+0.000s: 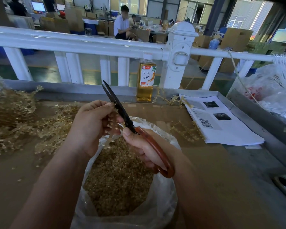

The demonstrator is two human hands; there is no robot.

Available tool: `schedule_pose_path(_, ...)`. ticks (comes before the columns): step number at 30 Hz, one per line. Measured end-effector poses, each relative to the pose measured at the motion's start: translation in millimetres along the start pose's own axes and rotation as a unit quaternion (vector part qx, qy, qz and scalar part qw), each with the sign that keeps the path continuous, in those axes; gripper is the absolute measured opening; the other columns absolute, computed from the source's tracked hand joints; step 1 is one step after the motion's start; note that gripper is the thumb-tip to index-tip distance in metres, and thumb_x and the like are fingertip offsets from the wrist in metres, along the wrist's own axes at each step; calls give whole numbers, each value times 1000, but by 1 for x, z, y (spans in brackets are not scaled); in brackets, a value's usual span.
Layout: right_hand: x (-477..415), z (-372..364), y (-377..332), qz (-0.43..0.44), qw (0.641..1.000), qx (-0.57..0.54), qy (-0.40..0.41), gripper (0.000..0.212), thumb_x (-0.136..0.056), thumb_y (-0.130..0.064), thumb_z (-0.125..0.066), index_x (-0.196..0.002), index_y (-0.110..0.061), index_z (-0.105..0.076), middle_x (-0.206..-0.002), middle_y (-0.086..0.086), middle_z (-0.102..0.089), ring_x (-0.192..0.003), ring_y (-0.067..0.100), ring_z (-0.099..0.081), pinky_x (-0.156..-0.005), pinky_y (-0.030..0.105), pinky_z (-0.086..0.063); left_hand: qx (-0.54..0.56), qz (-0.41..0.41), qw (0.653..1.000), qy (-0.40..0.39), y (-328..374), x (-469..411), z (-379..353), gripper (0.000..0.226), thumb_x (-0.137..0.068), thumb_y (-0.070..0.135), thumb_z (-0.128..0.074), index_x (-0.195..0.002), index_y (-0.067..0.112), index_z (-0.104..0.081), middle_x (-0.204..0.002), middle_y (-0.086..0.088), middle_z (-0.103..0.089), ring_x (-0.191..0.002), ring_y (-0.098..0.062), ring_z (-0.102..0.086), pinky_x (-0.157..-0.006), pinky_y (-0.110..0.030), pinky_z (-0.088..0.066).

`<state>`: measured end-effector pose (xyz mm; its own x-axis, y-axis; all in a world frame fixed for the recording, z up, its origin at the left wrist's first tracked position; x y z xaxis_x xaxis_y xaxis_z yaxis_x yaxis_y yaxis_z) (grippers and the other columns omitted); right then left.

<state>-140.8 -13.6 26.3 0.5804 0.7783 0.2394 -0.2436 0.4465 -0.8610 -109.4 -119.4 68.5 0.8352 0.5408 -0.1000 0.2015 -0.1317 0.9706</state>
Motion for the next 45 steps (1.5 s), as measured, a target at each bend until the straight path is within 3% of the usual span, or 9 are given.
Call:
schedule_pose_path(5, 2, 6, -11, 20, 999, 33, 14, 60, -94, -54, -30, -124, -5, -49, -58, 0, -40, -45, 7, -39, -50, 18, -30, -3, -1, 1000, 22, -3, -2, 8, 24, -94, 11, -46, -71, 10, -55, -48, -1, -60, -38, -12, -52, -39, -16, -44)
schedule_pose_path(12, 3, 21, -5, 17, 997, -18, 69, 53, -86, -53, -51, -95, -2, -61, -48, -3, -46, -34, 6, -41, -47, 22, -35, -37, 14, 999, 5, -6, -4, 9, 23, -88, 19, -56, -67, 9, -58, -47, -2, -58, -39, -11, -51, -41, -17, -46)
schedule_pose_path(17, 3, 34, 1, 11, 988, -93, 124, 34, -85, -47, -60, -64, -20, -56, -48, -6, -54, -33, 3, -43, -46, 23, -37, -63, 36, 995, -62, -13, -1, -2, 22, -66, 30, -66, -63, 8, -63, -47, -8, -56, -39, -15, -50, -41, -20, -47)
schedule_pose_path(24, 4, 34, 1, 28, 957, -257, 135, 16, -88, -24, -63, -80, -11, -59, -69, 5, -65, -54, 15, -60, -47, 26, -47, -152, 64, 975, -151, -25, 5, -22, 21, -63, 29, -64, -72, 10, -65, -50, -7, -59, -45, -17, -52, -52, -29, -47)
schedule_pose_path(30, 8, 38, -4, 37, 957, -250, 142, 20, -84, -3, -64, -84, -11, -46, -62, 6, -58, -39, 4, -54, -39, 17, -42, -178, 67, 968, -166, -24, 8, -25, 24, -76, 33, -58, -73, 9, -58, -50, -4, -60, -43, -12, -55, -40, -20, -46)
schedule_pose_path(34, 7, 36, -10, 57, 959, -245, 130, 23, -82, 4, -65, -83, -11, -47, -66, 5, -58, -50, 8, -59, -48, 21, -49, -206, 70, 958, -185, -26, 9, -26, 32, -73, 39, -57, -76, 7, -60, -54, -5, -63, -46, -15, -58, -42, -24, -50)
schedule_pose_path(39, 3, 37, -4, 63, 931, -331, 141, 23, -81, 9, -61, -80, -11, -49, -55, 2, -61, -50, 13, -61, -55, 30, -53, -160, 75, 978, -112, -25, 0, -7, 34, -70, 46, -54, -68, 14, -65, -50, -8, -58, -42, -22, -55, -40, -20, -43)
schedule_pose_path(42, 2, 44, 2, 91, 867, -463, 161, 27, -80, 16, -56, -77, -9, -49, -52, 2, -61, -49, 16, -62, -52, 28, -56, -109, 60, 991, -54, -18, -4, 11, 32, -75, 44, -55, -63, 16, -67, -54, -10, -61, -43, -21, -55, -47, -25, -43)
schedule_pose_path(45, 3, 52, 6, 114, 830, -514, 184, 24, -81, 15, -56, -81, -8, -50, -55, 3, -62, -52, 19, -64, -53, 28, -56, -48, -3, 993, 109, -2, -6, 43, 30, -92, 34, -51, -72, 13, -61, -52, 3, -61, -46, -13, -57, -45, -22, -49)
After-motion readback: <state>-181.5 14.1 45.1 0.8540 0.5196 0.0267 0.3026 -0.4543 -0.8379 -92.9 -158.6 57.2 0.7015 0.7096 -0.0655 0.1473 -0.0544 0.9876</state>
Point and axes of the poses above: each hand's wrist, its own x-axis away from the middle knuckle, its own z-axis out of the back of the hand, y = z × x, the point moved 10 cm from there along -x, towards the middle knuckle
